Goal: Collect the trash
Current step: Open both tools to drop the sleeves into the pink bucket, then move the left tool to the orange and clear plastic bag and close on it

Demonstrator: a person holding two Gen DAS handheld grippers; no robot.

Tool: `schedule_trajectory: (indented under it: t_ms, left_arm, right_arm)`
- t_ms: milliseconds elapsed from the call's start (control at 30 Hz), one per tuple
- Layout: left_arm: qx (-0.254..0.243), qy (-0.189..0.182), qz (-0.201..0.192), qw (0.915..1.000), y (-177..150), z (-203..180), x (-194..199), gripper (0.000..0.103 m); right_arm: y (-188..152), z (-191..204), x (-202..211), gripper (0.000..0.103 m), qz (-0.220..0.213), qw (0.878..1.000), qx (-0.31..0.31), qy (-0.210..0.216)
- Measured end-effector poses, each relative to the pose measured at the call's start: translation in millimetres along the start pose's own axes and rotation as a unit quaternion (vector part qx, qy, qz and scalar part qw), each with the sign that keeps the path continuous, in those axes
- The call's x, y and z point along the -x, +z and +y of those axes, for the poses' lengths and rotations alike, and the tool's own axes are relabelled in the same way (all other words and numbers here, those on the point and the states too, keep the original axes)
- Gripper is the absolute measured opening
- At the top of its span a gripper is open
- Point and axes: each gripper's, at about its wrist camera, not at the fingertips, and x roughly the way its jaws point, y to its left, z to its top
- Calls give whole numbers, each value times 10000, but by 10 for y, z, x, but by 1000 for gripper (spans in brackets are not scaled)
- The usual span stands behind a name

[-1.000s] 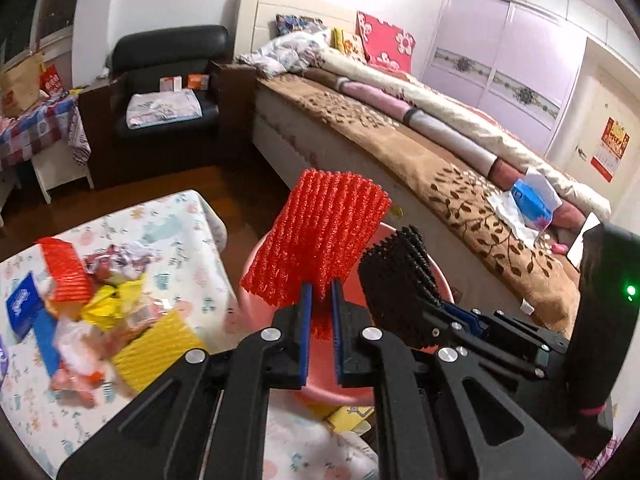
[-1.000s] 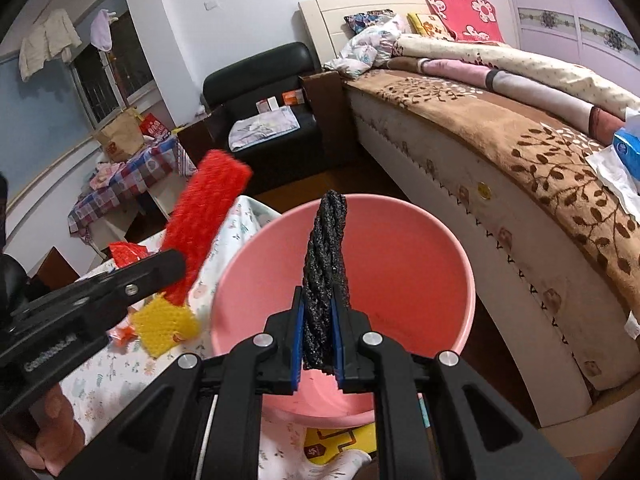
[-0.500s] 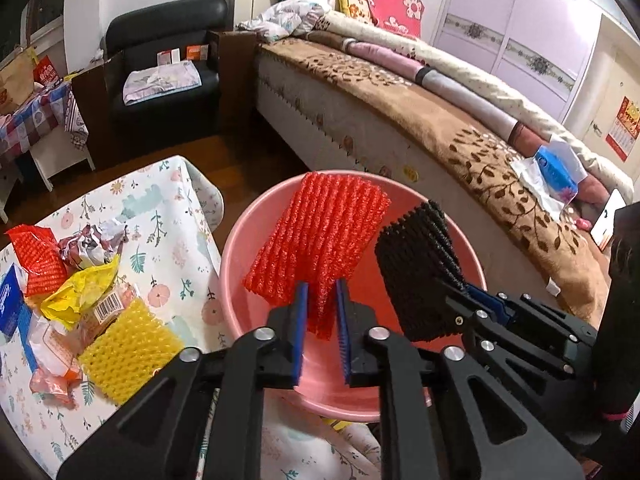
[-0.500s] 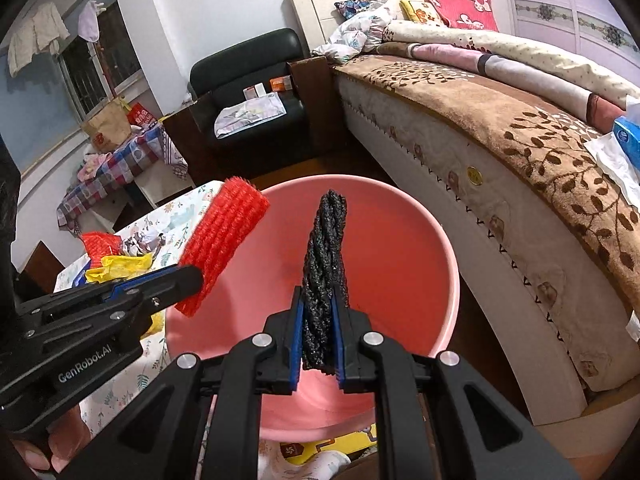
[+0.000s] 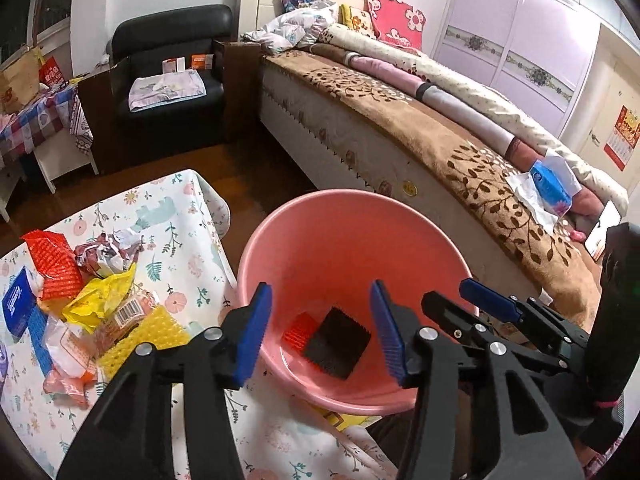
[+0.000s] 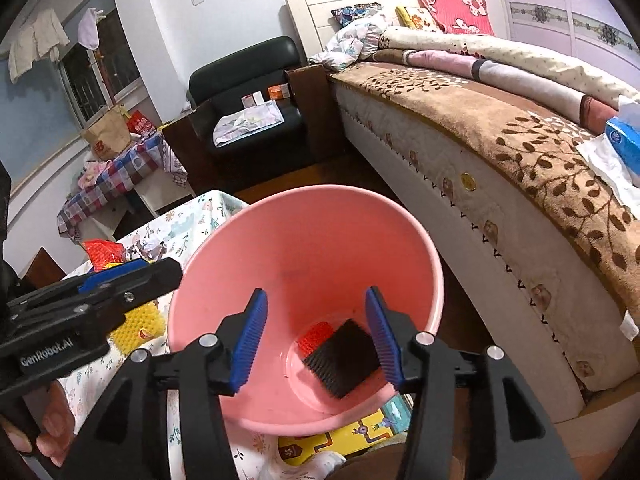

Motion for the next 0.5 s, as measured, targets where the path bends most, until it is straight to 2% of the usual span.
schedule_trajectory:
  t_ms: [233,500]
  left_arm:
    - [158,-84,-420,9990,11,174,382,51]
    - [396,351,-947,9941,-106,665,1056,51]
  right_arm:
    - [19,52,266,51,-271,9996,-1,109]
    - [80,333,602,50,-633,9973,144,352]
